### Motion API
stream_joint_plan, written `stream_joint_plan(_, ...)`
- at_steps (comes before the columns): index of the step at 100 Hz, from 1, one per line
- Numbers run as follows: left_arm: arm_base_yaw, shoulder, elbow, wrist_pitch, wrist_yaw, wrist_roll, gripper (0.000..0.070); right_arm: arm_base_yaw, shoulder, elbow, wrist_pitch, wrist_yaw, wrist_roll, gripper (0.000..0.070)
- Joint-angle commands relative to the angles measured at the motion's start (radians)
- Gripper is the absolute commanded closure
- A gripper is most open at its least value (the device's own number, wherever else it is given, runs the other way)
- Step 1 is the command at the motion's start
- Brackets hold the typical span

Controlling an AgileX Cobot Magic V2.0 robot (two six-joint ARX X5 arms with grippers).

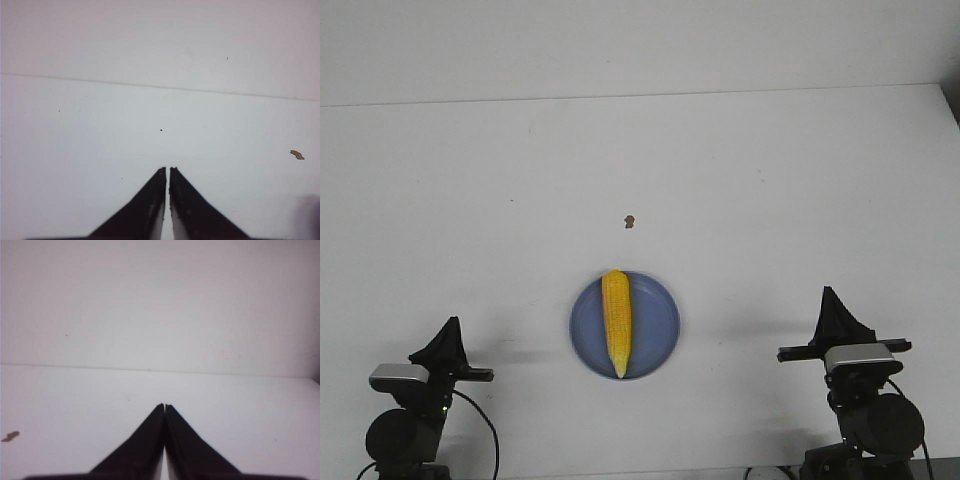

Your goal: Place corn on plate with both arms

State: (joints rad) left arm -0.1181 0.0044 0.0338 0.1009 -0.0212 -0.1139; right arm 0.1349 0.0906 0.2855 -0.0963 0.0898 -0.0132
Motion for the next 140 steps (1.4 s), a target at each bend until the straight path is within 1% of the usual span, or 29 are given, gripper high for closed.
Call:
stream_joint_plan(1, 0.000, -0.001, -0.020, 0.012, 0.002, 0.012, 0.0688, -0.017, -0.027, -0.030, 0.021, -0.025, -0.013, 0.0700)
stream_joint_plan(16, 0.000, -0.001, -0.020, 0.012, 0.002, 0.012, 0.0688, -0.076, -0.089, -0.094, 0.027, -0.098, -0.013, 0.0700)
stream_joint_plan(30, 0.000, -0.001, -0.020, 0.012, 0.002, 0.012, 0.0688, -0.124, -0.089, -0.121, 0.038, -0.129, -0.008, 0.0700)
stream_joint_plan(62, 0.000, -0.001, -0.020, 0.012, 0.002, 0.012, 0.0688, -0.151, -0.089, -0.153, 0.063, -0.127, -0.005, 0.0700)
stream_joint_plan(71, 0.000, -0.001, -0.020, 0.012, 0.002, 0.012, 0.0688, -0.151, -0.089, -0.186, 0.121, -0.128, 0.003, 0.0700)
stream_joint_plan(79, 0.000, -0.001, -0.020, 0.012, 0.002, 0.012, 0.0688, -0.151, -0.089, -0.223, 0.185, -0.128, 0.025, 0.0700)
stream_joint_plan(91, 0.000, -0.001, -0.020, 0.012, 0.002, 0.012, 0.0688, -0.151, -0.089, -0.270, 0.245, -0.128, 0.057, 0.0700)
stream_joint_plan(100, 0.000, -0.001, -0.020, 0.012, 0.002, 0.012, 0.0688, -0.151, -0.089, -0.273, 0.225, -0.127, 0.067, 0.0700)
stream_joint_plan(140, 0.000, -0.001, -0.020, 0.012, 0.002, 0.012, 0.0688, -0.151, -0.089, -0.273, 0.225, -0.127, 0.066, 0.0700)
